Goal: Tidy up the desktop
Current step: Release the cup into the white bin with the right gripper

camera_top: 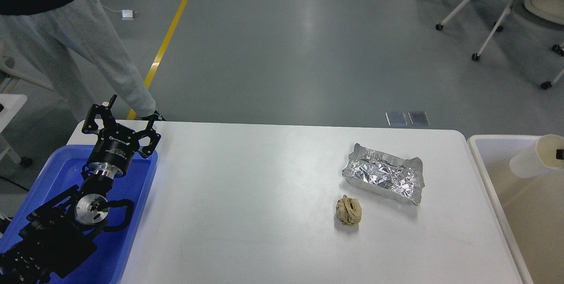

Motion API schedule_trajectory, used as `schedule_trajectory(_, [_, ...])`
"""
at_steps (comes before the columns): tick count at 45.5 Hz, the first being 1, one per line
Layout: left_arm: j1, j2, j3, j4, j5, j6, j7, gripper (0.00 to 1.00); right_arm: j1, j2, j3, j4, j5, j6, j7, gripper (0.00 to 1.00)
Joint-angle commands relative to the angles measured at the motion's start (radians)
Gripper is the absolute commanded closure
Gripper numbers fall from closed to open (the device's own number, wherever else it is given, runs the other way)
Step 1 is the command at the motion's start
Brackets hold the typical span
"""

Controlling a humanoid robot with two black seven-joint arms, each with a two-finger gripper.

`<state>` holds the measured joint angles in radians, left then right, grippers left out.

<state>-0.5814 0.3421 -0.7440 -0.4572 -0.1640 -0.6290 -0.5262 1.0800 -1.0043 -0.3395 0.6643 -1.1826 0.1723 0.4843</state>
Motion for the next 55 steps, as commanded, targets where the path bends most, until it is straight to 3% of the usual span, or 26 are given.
schedule_trajectory(1, [0.000, 0.000, 0.000, 0.000, 0.000, 0.000, 0.000, 0.00, -0.179, 0.087, 0.037, -0.251, 0.155, -0.011, 0.019, 1.00])
schedule_trajectory(17, [0.000, 0.000, 0.000, 0.000, 0.000, 0.000, 0.000, 0.00, -0.342, 0.286, 0.019, -0.603, 0.311, 0.001, 0.020, 1.00])
schedule_trajectory(23, [0.000, 0.000, 0.000, 0.000, 0.000, 0.000, 0.000, 0.00, -0.394, 0.355, 0.022, -0.698, 0.366, 0.001, -0.016, 1.00])
schedule_trajectory(40, [0.000, 0.000, 0.000, 0.000, 0.000, 0.000, 0.000, 0.00, -0.466, 0.435, 0.033, -0.732, 0.514, -0.053, -0.118, 1.00])
schedule_trajectory(55, [0.000, 0.000, 0.000, 0.000, 0.000, 0.000, 0.000, 0.00, -0.482, 0.463, 0.024, -0.735, 0.531, -0.113, -0.141, 1.00])
